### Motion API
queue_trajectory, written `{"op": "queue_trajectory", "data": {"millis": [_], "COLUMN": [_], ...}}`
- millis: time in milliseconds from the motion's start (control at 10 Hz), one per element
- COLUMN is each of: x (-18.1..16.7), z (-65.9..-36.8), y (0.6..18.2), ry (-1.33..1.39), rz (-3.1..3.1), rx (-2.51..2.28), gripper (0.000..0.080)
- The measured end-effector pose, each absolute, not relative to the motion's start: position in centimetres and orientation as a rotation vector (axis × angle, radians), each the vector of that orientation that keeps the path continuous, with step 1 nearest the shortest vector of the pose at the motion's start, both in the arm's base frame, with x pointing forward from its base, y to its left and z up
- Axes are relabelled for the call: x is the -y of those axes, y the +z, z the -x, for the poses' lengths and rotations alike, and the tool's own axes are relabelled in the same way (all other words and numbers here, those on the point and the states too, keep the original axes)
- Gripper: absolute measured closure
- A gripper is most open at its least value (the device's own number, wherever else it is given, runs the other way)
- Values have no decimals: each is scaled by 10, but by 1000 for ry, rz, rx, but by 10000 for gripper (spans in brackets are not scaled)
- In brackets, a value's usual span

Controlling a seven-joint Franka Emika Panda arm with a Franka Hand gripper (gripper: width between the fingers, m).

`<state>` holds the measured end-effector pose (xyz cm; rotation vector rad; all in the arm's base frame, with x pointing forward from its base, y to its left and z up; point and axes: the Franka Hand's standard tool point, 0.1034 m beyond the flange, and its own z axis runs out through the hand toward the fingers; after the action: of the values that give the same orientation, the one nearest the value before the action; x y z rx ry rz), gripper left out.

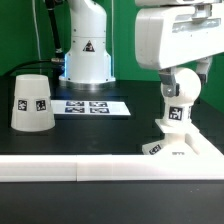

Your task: Assemble lamp

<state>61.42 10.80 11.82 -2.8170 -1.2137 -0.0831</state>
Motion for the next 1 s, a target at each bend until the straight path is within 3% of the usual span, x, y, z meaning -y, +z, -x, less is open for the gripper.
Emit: {"op": "queue_trajectory", "data": {"millis": [600, 800, 900, 1000], "x": [-104, -103, -103, -103], "z": [-614, -614, -614, -614], "y": [115, 114, 114, 114], "ry": [-94, -90, -90, -90], "rz": [2388, 2387, 2388, 2389], "rx": [1987, 1990, 1989, 1988], "gripper": [101, 101, 226, 226]}}
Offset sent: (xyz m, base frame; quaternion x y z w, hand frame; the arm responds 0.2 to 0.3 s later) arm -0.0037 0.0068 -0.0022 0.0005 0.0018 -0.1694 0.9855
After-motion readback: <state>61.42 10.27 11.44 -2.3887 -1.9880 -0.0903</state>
